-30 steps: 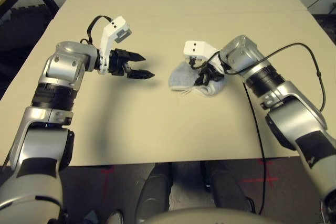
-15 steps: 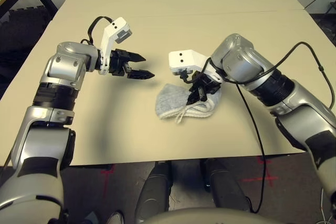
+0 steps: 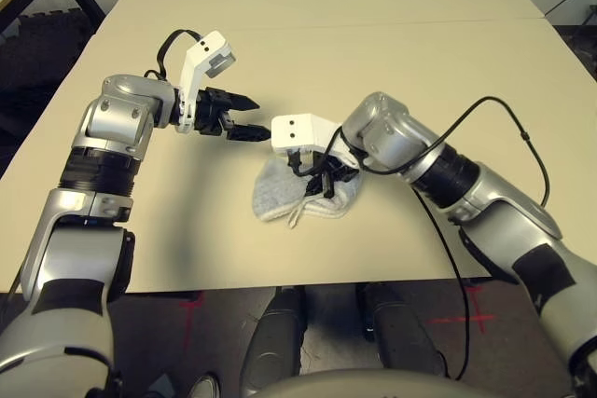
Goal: Wipe the water off the table with a rag.
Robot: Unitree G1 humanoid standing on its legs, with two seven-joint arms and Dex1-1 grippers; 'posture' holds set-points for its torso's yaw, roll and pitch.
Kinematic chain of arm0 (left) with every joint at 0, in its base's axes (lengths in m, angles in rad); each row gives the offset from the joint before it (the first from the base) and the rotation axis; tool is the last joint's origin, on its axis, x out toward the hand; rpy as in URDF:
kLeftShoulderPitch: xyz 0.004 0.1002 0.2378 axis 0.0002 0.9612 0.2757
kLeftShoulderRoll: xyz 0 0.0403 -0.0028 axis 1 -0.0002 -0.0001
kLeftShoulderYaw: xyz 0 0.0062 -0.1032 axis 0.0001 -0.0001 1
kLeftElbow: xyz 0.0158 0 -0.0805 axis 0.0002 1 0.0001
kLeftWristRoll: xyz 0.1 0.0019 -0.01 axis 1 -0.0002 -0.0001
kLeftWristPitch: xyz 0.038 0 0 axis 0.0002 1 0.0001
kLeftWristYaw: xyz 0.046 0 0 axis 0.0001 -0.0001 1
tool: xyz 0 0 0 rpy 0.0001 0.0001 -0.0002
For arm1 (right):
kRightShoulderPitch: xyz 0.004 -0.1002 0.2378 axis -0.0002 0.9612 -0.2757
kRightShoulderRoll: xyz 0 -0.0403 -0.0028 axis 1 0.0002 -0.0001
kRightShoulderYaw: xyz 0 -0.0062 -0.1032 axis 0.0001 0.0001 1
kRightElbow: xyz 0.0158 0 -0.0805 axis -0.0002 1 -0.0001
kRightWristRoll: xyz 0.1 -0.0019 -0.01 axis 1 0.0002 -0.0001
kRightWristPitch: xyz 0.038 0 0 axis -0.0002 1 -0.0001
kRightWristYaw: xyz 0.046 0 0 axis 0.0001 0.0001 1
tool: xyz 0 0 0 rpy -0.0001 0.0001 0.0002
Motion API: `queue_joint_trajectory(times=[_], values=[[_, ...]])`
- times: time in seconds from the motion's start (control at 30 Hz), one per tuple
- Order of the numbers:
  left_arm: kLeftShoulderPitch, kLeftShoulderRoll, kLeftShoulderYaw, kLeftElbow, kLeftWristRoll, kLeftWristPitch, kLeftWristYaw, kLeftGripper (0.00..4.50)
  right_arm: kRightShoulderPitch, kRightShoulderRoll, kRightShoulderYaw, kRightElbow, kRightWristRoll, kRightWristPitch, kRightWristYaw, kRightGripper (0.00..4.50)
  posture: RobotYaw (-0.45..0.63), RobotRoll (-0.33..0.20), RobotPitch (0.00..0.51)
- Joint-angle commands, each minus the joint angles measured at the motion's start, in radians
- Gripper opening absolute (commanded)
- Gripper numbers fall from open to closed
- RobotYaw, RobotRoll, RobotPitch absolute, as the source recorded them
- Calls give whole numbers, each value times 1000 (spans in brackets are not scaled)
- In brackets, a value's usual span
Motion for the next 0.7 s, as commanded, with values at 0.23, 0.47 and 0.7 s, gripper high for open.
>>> queue_joint_trajectory(times=[0.23,0.47,0.7], values=[[-15,-8,-4,18,8,-15,2,4500,14,-51,5,360,-137,-203,-175,207,39,0,196],[-30,-23,-7,35,12,-27,2,4500,-46,-53,-66,591,-147,-293,-253,207,34,0,192],[-29,-28,-7,40,14,-35,-2,4500,-111,-36,-173,834,-162,-348,-510,206,29,0,200]])
